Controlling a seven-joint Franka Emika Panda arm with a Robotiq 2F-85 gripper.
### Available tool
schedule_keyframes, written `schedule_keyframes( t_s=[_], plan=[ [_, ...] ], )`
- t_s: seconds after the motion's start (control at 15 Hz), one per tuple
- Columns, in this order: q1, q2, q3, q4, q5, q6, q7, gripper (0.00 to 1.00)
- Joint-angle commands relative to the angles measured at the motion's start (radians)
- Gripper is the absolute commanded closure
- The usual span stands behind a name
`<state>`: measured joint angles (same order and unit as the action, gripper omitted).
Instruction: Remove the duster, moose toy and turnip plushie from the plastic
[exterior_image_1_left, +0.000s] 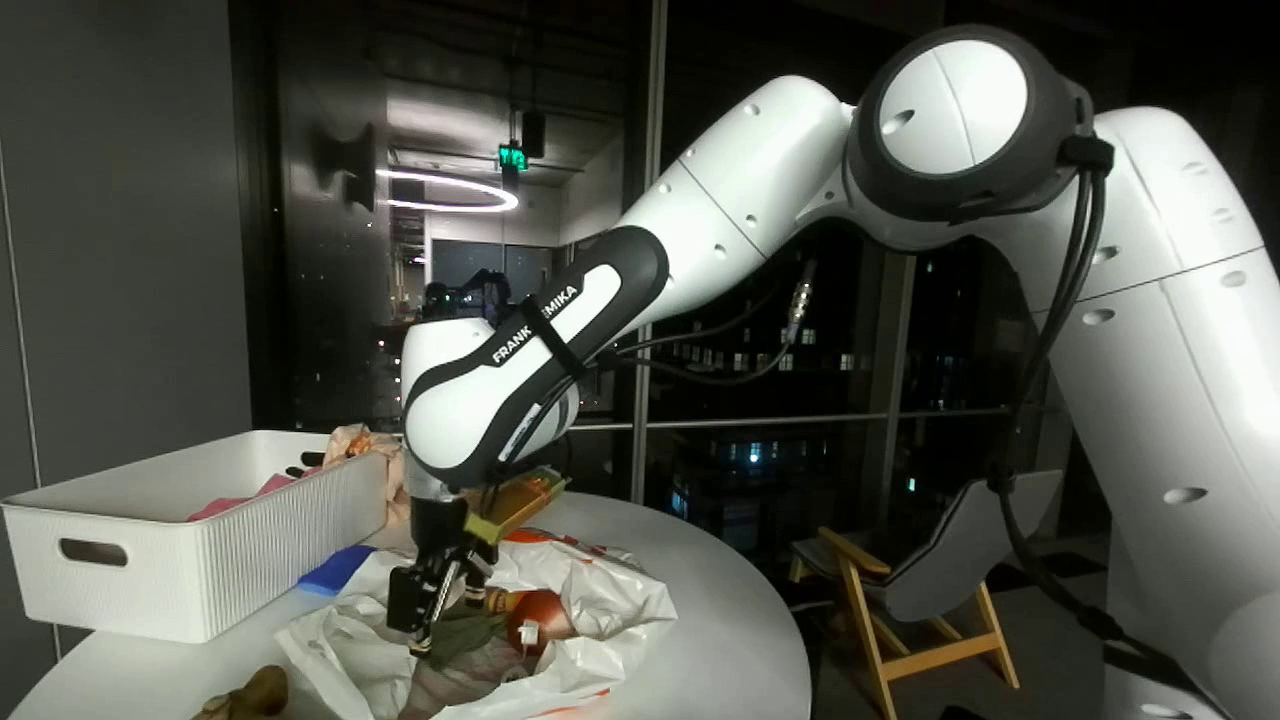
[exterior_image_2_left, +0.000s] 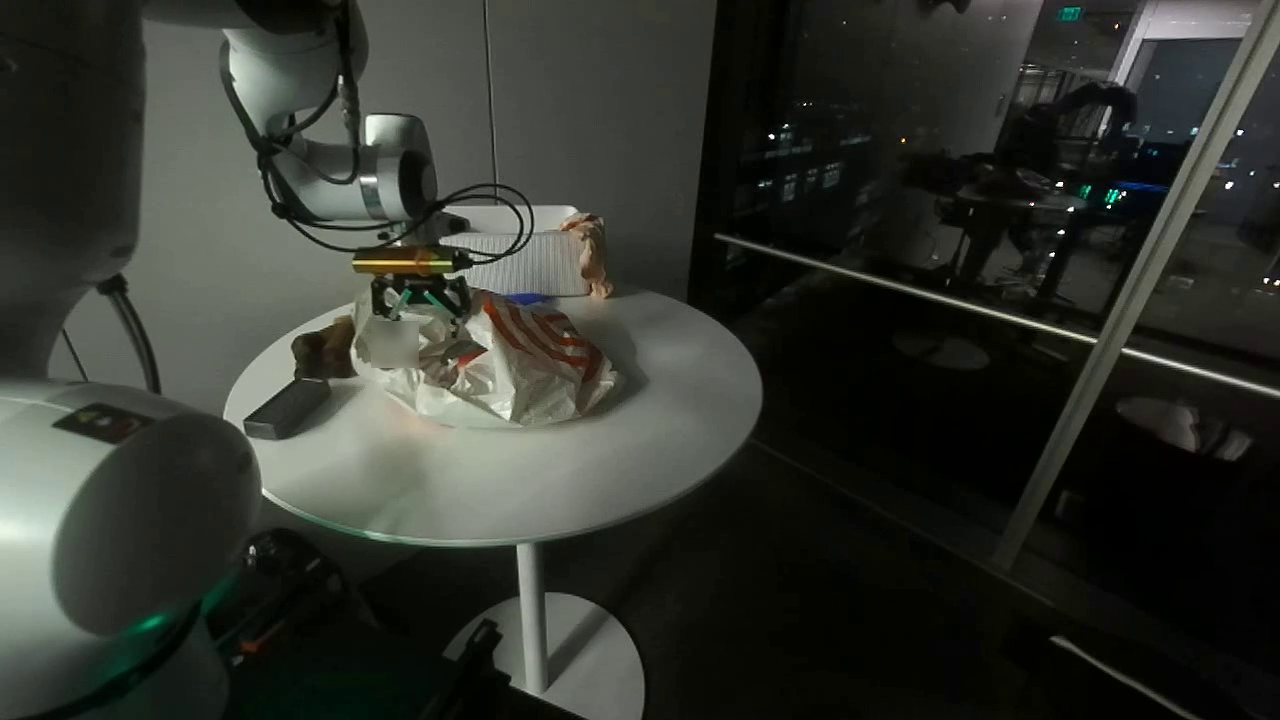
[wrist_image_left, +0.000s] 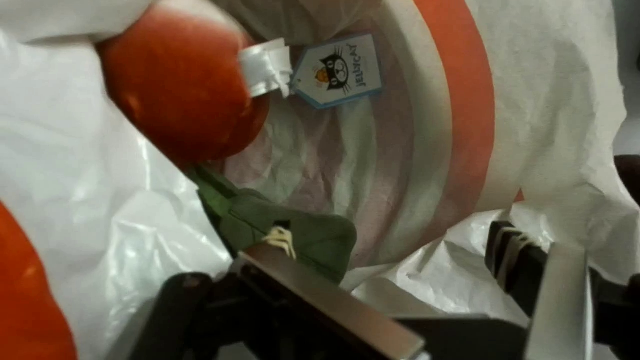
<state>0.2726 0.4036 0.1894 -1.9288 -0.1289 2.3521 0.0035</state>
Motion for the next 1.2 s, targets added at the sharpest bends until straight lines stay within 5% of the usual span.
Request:
schedule_keyframes(
  t_s=[0.0, 0.6, 1.13],
  plan=[
    [-0.002, 0.062, -0.014, 0.079, -0.021, -0.023, -0.025, 0.0],
    [-0.003, 0.076, -0.02, 0.09, 0.002, -0.017, -0.005, 0.0],
    [-0.011, 0.107, -0.096, 0.094, -0.094, -0.026, 0.003, 0.0]
  ],
)
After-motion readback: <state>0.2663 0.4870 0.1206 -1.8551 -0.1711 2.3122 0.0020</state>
